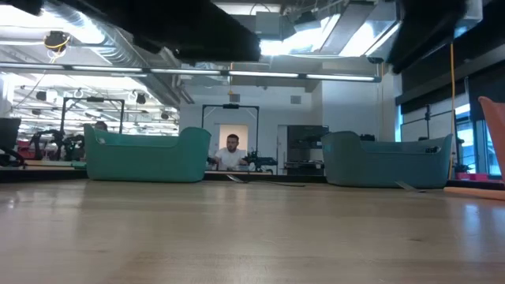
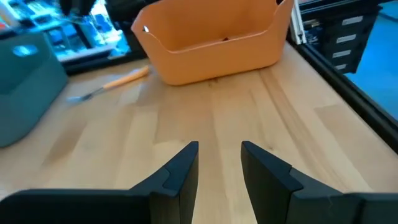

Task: Sort silverware by color (type)
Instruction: Put the black fork into the orange bin

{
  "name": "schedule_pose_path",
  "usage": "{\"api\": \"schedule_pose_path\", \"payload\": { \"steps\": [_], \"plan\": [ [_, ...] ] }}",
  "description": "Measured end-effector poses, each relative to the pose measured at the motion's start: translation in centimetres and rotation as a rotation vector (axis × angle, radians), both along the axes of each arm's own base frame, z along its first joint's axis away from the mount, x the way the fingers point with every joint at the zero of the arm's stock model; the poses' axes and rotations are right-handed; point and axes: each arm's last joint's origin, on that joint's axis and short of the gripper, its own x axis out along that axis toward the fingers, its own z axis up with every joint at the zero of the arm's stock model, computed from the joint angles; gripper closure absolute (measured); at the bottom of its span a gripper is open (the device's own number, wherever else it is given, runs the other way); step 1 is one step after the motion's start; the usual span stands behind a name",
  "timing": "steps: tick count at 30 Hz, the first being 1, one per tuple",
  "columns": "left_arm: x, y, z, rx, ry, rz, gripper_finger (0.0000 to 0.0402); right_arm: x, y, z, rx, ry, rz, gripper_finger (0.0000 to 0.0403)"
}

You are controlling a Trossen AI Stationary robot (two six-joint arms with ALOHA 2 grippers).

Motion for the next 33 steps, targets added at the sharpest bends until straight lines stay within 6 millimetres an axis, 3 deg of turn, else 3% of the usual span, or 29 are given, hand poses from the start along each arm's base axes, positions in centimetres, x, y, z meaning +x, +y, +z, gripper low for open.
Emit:
{"api": "schedule_pose_path", "payload": {
  "steps": [5,14,19,33],
  "plan": [
    [-0.3,0.8,-0.6,0.031,0.019,0.010,0.0285,2.6,-3.2,-2.2,-0.096,0.027,0.003,0.0229],
    [-4.1,2.8,0.4,0.022,-0.063,0.036,0.0285,6.6,-8.7,-4.7,-0.195,-0.043,0.017,0.0229],
    [-5.5,4.0,0.0,0.020,-0.073,0.046,0.0285,8.7,-11.7,-6.1,-0.188,-0.079,0.013,0.0229],
    [-5.5,4.8,-0.3,0.102,-0.058,0.008,0.0285,12.9,-19.7,-9.9,-0.093,-0.216,0.032,0.0229]
  ]
}}
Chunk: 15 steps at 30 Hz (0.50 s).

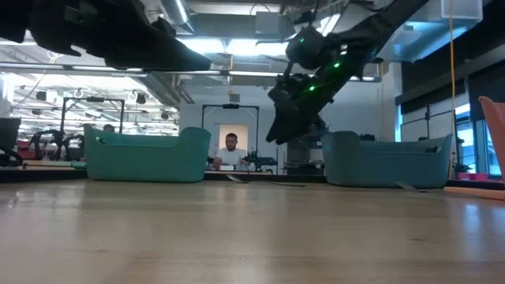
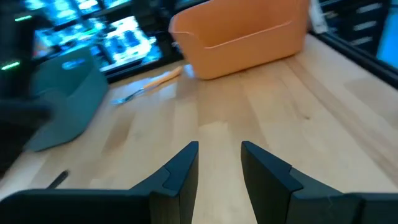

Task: Sort silverware by color (type)
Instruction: Put the black fork into the orange bin

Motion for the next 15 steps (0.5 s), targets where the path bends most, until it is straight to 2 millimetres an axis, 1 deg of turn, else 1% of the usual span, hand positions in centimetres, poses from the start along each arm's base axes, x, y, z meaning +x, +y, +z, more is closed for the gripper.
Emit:
{"api": "schedule_pose_path", "payload": {
  "steps": [4,9,15],
  "plan": [
    [0.4,0.6,0.1,-0.025,0.001,-0.069,0.0285,1.4,-1.8,-0.5,0.019,0.007,0.018,0.0229],
    [0.9,1.6,0.1,-0.061,0.003,-0.084,0.0285,3.1,-4.1,-1.1,0.003,0.013,0.011,0.0229],
    [1.1,2.1,0.1,-0.076,0.006,-0.076,0.0285,4.4,-6.5,-2.4,0.020,0.030,0.000,0.0229]
  ]
}}
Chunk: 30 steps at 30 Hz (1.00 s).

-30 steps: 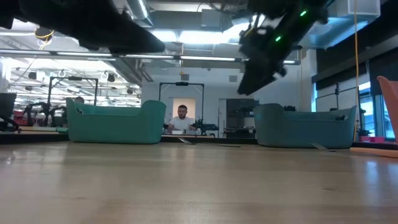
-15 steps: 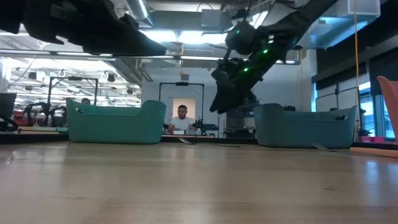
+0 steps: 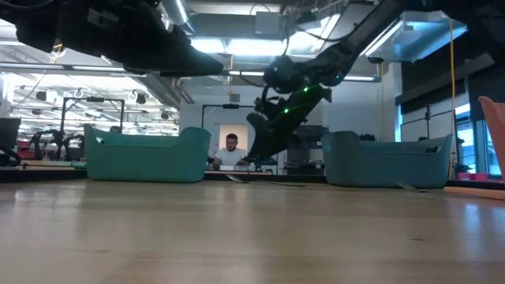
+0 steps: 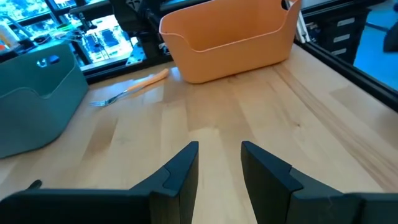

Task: Sort silverware by color (type)
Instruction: Put the black fork into the orange bin

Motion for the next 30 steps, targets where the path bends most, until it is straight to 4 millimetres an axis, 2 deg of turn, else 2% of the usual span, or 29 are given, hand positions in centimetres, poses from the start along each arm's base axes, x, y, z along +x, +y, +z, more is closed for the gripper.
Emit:
{"api": "schedule_pose_path", "payload": {
  "steps": [4,8,18,30],
  "plan": [
    [0.1,0.2,0.0,0.000,0.001,0.006,0.0285,0.3,-1.3,-1.7,0.027,0.024,-0.010,0.0229],
    [0.0,0.2,0.0,0.002,0.005,0.006,0.0285,0.3,-1.5,-3.3,0.037,0.068,0.002,0.0229],
    [0.1,0.2,0.0,0.002,0.004,0.008,0.0285,0.3,-1.2,-3.4,-0.023,0.122,0.043,0.0229],
    [0.1,0.2,-0.1,0.003,0.007,0.009,0.0285,-0.3,-0.9,-3.5,0.006,0.261,0.092,0.0229]
  ]
}}
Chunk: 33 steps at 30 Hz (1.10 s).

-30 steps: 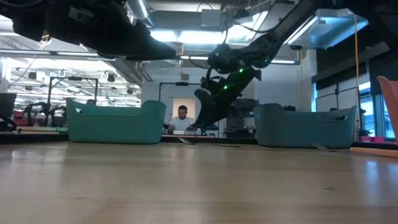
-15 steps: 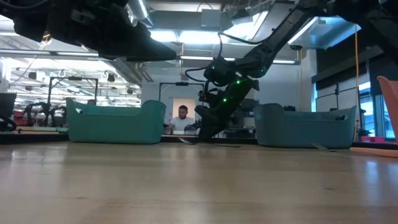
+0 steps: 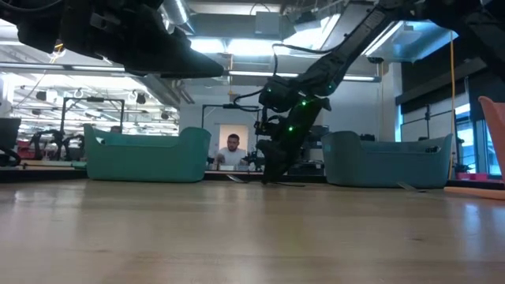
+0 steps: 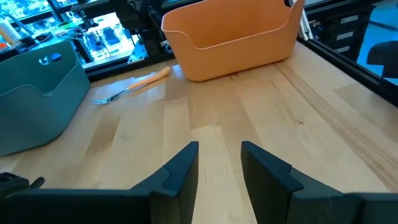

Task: Sort silverware by color (type)
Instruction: Put the black fork into the orange bin

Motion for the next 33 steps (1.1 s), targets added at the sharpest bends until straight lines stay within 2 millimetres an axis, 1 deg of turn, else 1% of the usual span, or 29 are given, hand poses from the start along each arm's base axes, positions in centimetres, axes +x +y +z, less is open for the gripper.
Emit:
{"api": "schedule_pose_path", "payload": {
  "steps": [12,15,21,25,29,33],
  "plan": [
    [0.0,0.0,0.0,0.002,0.001,0.006,0.0285,-0.1,0.1,0.8,0.037,0.078,0.001,0.0233],
    [0.0,0.0,0.0,0.003,0.001,0.008,0.0285,-0.1,0.1,0.8,0.032,0.082,-0.003,0.0257],
    [0.0,0.0,-0.1,0.006,0.010,0.008,0.0285,-0.3,0.2,1.5,0.032,0.083,0.013,0.0330],
    [0.0,0.0,-0.1,0.006,0.011,0.008,0.0285,0.0,0.0,1.6,0.019,0.042,0.002,0.0359],
    [0.0,0.0,-0.1,0.006,0.011,0.008,0.0285,0.3,-0.1,1.0,0.019,0.030,0.004,0.0359],
    [0.0,0.0,-0.1,0.005,0.011,0.008,0.0285,0.3,-0.1,0.5,0.028,0.052,-0.005,0.0324]
  ]
}}
